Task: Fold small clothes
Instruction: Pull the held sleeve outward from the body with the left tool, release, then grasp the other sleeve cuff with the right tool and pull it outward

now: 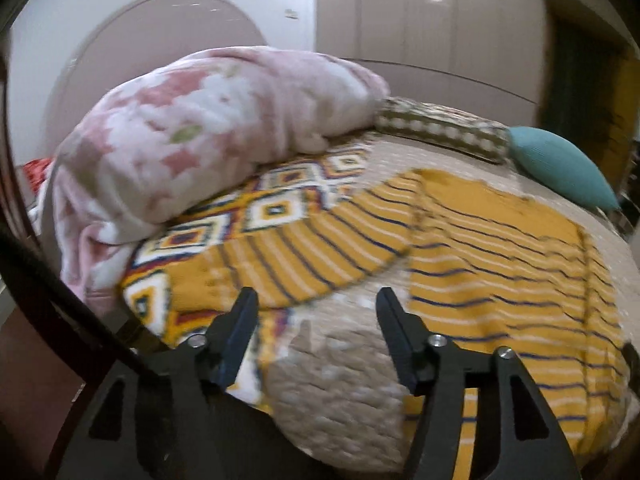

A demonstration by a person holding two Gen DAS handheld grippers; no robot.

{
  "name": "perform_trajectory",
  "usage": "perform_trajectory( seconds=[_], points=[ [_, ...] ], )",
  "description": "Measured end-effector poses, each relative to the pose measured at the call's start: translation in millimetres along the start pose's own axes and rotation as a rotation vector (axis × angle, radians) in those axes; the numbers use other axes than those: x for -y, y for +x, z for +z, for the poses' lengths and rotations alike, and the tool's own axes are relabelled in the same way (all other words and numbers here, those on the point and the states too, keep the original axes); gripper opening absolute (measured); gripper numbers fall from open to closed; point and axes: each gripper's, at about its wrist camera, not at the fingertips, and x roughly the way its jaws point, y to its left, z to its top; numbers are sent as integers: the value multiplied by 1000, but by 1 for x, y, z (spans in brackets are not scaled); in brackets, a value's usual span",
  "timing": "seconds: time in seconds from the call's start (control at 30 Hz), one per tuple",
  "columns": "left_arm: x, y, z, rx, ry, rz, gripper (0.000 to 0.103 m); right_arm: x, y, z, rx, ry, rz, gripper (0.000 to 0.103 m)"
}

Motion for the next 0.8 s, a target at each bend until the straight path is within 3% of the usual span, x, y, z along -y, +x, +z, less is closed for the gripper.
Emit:
perform_trajectory(
  seconds=[0.13, 0.27, 0.4, 0.5, 0.53, 0.57, 0.6, 0.67, 0.8],
  points=[
    [27, -1, -10, -30, 50, -69, 63, 28, -2, -6, -25, 68, 8, 96],
    [48, 2, -23, -77, 92, -114, 63, 14, -7, -14, -56, 32, 117, 90],
    [60, 1, -31, -91, 115, -133, 63, -36, -20, -24, -67, -148, 271, 90],
    [66, 0, -34, -98, 130, -143, 63, -69, -12, -39, -109, -285, 232, 86],
    [67, 0, -34, -98, 135, -145, 63, -75, -8, -44, -120, -327, 198, 72],
    [68, -1, -35, -97, 140, -147, 63, -80, -5, -50, -127, -372, 165, 52],
    [67, -1, -34, -97, 142, -150, 63, -79, -6, -50, -121, -378, 169, 44],
    [67, -2, -33, -94, 145, -149, 63, -70, -10, -44, -131, -339, 195, 9],
    [61, -5, -29, -83, 132, -147, 63, -6, -21, -10, -89, -176, 102, 8]
  ],
)
